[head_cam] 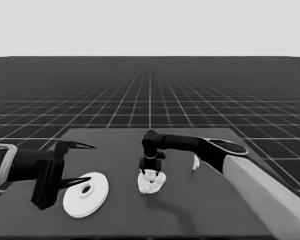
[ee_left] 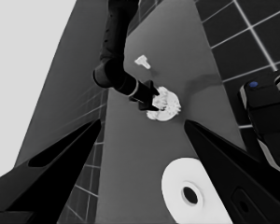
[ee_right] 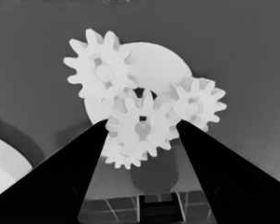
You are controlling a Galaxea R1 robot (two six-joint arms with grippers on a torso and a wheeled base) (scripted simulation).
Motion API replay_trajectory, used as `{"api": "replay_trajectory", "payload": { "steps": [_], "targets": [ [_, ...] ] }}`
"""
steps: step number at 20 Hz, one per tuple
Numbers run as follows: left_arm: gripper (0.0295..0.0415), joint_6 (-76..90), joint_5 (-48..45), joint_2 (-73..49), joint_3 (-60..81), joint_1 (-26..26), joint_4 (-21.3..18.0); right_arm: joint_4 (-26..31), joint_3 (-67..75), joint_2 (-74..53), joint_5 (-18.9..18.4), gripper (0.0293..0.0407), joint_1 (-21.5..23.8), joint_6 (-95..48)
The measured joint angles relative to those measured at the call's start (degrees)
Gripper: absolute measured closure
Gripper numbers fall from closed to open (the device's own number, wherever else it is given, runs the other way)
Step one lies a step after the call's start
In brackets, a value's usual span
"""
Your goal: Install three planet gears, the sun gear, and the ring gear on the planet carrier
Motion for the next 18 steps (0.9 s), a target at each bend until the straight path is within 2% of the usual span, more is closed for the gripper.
{"api": "replay_trajectory", "payload": {
  "steps": [18],
  "targets": [
    [0.0326, 0.0, 0.0, 0.0, 0.0, 0.0, 0.0, -0.01, -0.07, -0.1, -0.01, 0.0391, -0.4, 10.8]
  ]
}}
